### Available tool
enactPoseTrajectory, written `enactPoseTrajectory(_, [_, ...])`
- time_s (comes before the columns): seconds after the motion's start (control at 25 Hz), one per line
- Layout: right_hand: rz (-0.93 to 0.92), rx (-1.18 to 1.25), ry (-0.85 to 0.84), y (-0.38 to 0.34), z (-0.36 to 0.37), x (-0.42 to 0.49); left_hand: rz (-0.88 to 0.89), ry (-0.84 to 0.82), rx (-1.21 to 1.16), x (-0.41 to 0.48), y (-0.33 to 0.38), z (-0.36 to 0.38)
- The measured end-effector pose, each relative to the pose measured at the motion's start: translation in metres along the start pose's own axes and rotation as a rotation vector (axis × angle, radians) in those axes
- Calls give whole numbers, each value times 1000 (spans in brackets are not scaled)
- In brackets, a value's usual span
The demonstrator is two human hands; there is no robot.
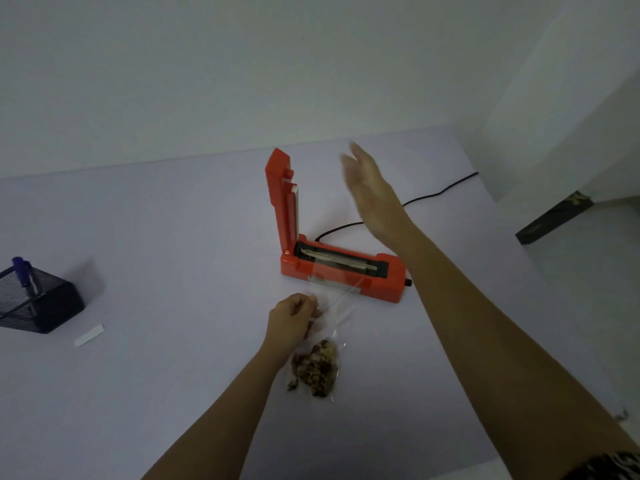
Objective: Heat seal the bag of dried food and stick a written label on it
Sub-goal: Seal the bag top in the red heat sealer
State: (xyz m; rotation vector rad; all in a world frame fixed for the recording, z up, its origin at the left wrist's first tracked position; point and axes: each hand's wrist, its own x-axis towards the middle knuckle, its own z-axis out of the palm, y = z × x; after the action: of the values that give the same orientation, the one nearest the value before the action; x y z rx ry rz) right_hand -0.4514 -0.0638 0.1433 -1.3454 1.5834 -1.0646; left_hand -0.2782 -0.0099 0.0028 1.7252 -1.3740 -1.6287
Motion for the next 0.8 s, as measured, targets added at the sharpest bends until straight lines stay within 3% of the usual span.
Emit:
enactPoseTrajectory(0.08, [164, -67, 76, 51, -16, -19, -5, -2, 4, 4, 1, -1])
enactPoseTrajectory(0.24, [300, -313, -75, 124, -37, -61, 41, -17, -47, 12, 15, 3])
enactPoseTrajectory(0.44, [191, -694, -155, 148, -33, -64, 81, 110, 11, 12, 30, 18])
enactPoseTrajectory(0.6, [155, -725, -92, 155, -31, -62, 194, 263, 205, 9, 38, 31])
enactPoseTrajectory(0.8, [142, -737, -72, 156, -30, -61, 260, 310, 361, 9, 40, 38])
